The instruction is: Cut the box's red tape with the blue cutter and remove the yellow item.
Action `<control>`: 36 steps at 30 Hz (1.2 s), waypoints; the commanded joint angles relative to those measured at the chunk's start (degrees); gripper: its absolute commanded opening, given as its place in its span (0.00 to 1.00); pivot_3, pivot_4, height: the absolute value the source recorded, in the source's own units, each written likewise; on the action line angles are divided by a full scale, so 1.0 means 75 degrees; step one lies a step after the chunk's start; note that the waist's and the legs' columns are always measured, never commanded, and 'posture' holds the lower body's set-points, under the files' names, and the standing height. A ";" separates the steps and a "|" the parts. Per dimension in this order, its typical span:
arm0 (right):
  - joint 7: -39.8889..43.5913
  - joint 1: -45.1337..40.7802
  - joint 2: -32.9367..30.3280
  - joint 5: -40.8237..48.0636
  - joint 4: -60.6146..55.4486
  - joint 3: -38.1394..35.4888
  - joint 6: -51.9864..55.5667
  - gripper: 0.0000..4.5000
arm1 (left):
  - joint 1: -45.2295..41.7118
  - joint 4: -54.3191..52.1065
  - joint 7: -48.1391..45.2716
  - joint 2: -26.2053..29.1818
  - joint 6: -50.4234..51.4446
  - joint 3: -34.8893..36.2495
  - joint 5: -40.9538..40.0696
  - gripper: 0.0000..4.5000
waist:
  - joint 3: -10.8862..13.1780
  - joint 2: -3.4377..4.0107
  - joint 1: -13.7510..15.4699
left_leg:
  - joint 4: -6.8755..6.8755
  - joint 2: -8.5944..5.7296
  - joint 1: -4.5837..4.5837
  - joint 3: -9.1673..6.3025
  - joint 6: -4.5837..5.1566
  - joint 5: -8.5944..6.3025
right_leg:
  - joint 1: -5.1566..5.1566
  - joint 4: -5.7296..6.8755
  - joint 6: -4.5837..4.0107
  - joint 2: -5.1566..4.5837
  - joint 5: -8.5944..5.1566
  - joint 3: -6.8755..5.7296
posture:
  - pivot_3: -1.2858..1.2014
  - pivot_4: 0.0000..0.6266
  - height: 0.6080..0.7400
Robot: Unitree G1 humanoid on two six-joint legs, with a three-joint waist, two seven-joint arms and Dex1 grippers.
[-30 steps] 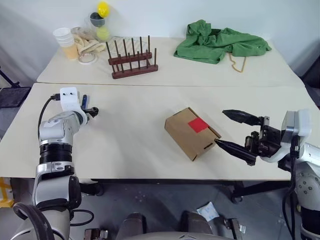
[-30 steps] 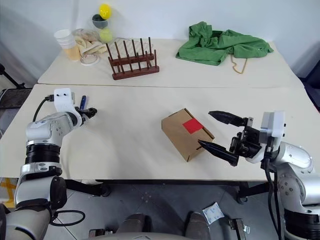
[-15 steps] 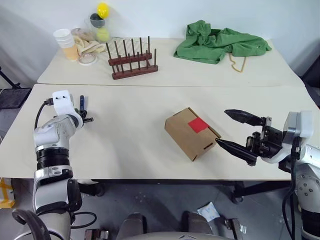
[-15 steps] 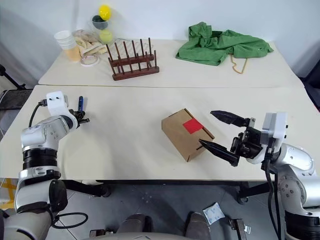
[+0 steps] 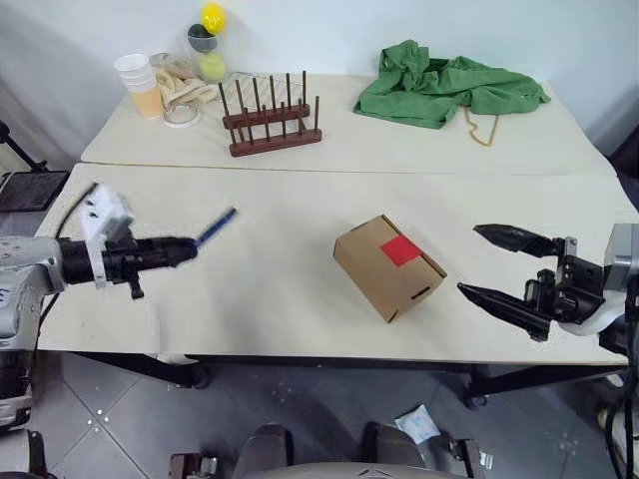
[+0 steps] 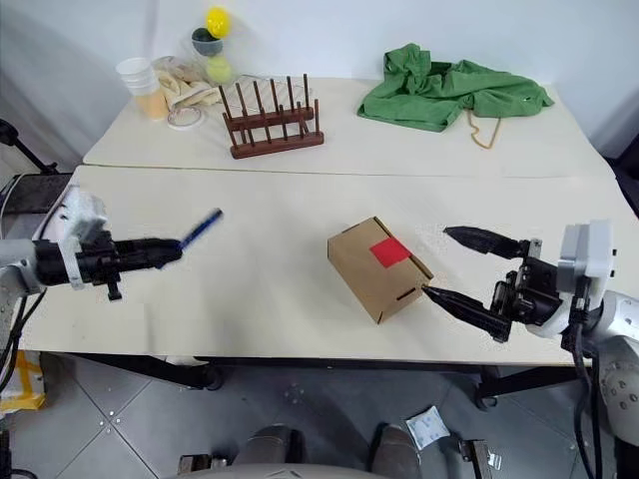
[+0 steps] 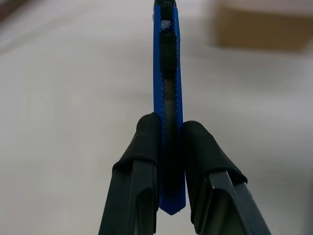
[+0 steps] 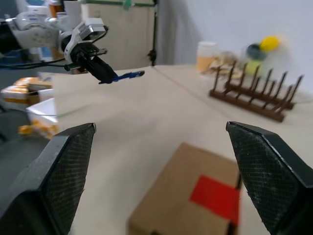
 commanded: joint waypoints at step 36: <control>-0.2265 -0.0800 -0.0121 -0.4131 -0.0845 0.4605 0.1869 0.01 | -0.2626 -0.1695 -0.0023 -0.3125 0.2966 -0.5905 0.3383 0.10 | 0.0007 -0.0008 0.0097 | 0.0118 0.0038 -0.0025 0.0032 0.0030 -0.0052 | 0.0003 0.0000 -0.0001 0.0043 0.0003 0.0038 | 0.52 0.24 1.00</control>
